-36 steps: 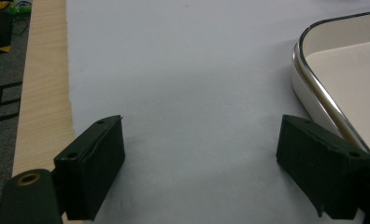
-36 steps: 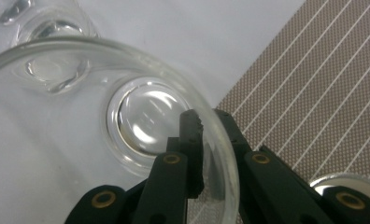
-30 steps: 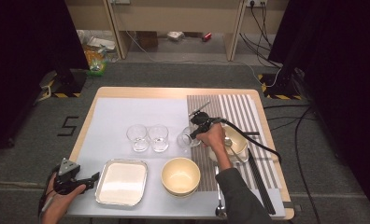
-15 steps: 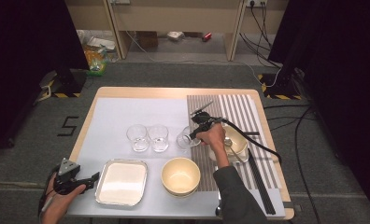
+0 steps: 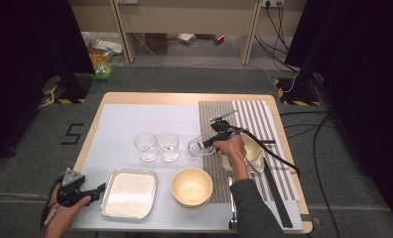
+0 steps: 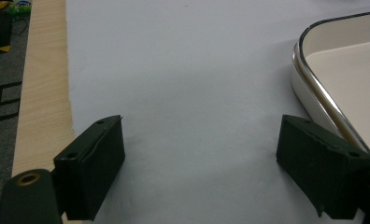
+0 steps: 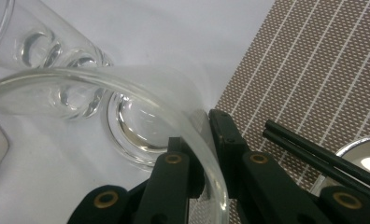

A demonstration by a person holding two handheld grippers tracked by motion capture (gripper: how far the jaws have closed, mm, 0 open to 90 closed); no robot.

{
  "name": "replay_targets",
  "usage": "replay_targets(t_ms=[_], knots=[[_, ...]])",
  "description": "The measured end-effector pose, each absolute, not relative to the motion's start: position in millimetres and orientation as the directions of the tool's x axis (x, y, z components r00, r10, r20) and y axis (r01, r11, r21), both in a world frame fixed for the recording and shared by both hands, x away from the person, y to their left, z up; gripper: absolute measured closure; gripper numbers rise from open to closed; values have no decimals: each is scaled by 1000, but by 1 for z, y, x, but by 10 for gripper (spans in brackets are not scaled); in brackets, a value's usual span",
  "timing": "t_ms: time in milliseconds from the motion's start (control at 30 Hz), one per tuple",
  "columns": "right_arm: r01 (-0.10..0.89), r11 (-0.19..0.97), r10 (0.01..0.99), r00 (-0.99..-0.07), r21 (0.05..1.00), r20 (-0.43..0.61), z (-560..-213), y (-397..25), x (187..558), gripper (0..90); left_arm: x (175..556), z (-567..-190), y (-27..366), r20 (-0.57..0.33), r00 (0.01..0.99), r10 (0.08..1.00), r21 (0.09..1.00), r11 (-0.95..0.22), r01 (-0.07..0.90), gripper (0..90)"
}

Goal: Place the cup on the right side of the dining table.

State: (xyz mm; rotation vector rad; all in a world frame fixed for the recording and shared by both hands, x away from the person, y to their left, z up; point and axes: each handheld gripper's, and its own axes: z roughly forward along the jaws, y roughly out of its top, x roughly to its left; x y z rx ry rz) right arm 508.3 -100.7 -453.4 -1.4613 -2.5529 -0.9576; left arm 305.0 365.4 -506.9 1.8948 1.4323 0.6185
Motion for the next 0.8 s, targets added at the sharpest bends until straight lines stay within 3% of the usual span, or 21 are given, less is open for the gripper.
replay_targets(t_ms=[800], knots=[[817,189,773,-466,545,430,-438,-111,530,853,305,-507,365,-25,282,959,751,-169,638,145]])
